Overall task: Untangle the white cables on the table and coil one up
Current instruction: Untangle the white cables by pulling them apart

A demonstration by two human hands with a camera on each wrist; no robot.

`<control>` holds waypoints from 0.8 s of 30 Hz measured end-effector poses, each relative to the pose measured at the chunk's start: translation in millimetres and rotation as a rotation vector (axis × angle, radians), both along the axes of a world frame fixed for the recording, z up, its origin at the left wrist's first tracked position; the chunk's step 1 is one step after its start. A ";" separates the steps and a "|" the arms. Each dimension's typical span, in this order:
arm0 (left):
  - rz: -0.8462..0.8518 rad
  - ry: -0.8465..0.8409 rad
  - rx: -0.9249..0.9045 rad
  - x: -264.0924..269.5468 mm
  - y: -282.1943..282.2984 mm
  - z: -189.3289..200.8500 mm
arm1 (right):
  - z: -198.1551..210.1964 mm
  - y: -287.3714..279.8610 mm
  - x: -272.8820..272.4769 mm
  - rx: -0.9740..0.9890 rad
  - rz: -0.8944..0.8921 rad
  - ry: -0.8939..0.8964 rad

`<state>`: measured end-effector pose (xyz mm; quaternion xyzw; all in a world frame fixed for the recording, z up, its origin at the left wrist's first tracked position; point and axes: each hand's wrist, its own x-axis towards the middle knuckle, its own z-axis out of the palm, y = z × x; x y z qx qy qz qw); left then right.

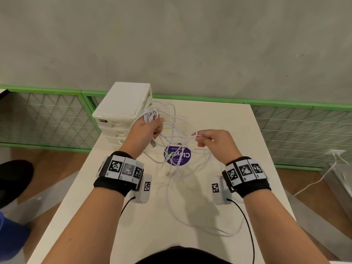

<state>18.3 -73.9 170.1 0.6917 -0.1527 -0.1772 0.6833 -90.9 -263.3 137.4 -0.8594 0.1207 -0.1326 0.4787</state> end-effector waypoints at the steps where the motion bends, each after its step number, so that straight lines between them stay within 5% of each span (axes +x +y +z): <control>1: -0.004 -0.009 0.010 -0.1 1.6 -0.4 | -2.0 -3.9 0.2 0.000 -0.039 0.000; 10: 0.111 0.050 -0.132 13.0 27.0 6.1 | -25.4 -82.0 -20.9 -0.020 -0.497 -0.015; 15: 0.082 0.040 -0.098 12.1 19.6 4.6 | -49.8 -89.3 -24.4 -0.140 -0.634 0.370; 17: 0.044 0.044 -0.067 7.4 12.8 2.4 | -46.5 -81.1 -22.0 -0.276 -0.527 0.574; 18: 0.029 0.047 -0.056 4.7 9.1 1.7 | -41.5 -74.9 -18.6 -0.328 -0.430 0.533; 21: 0.011 0.055 -0.059 -0.5 0.3 2.3 | -11.2 -41.9 -7.0 -0.318 -0.079 0.118; 24: -0.019 0.056 -0.069 -3.4 -7.2 6.7 | 7.5 -7.3 1.1 -0.241 0.080 -0.034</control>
